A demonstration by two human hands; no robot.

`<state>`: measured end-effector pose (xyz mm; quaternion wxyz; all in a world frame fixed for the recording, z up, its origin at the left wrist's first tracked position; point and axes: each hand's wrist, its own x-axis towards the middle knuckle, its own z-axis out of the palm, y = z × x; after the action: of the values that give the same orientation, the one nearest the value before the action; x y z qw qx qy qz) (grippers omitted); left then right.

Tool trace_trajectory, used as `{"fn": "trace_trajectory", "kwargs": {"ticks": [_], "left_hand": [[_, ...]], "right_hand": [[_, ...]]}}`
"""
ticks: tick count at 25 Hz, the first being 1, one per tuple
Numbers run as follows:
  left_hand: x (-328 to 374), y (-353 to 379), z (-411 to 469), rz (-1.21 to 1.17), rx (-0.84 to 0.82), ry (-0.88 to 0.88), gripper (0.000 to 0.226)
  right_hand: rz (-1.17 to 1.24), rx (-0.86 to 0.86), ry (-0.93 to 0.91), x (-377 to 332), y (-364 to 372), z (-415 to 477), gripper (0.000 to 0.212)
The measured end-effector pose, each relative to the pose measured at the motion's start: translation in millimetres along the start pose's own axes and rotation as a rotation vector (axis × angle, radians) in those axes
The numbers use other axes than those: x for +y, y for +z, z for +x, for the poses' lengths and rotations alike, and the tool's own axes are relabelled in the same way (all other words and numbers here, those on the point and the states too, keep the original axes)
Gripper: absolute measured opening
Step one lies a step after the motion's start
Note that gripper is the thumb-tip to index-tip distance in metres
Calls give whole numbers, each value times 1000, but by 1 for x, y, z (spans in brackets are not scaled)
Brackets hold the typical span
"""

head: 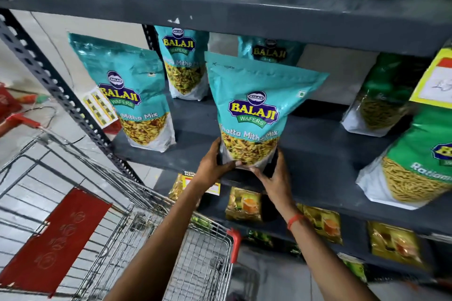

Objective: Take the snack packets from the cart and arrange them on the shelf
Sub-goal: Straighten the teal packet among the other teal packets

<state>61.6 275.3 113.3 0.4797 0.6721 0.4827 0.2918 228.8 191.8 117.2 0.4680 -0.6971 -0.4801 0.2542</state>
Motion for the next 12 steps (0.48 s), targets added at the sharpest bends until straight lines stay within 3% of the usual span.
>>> {"fn": "trace_trajectory", "kwargs": {"ticks": [7,12], "left_hand": [[3,0,1,-2,-7,-31,94],[29,6,-22,40,-6,35,94]], "right_hand": [[-31,-33,33,-1,-1,1,84],[-76,-95,2,-11,-15,-4,93]]}}
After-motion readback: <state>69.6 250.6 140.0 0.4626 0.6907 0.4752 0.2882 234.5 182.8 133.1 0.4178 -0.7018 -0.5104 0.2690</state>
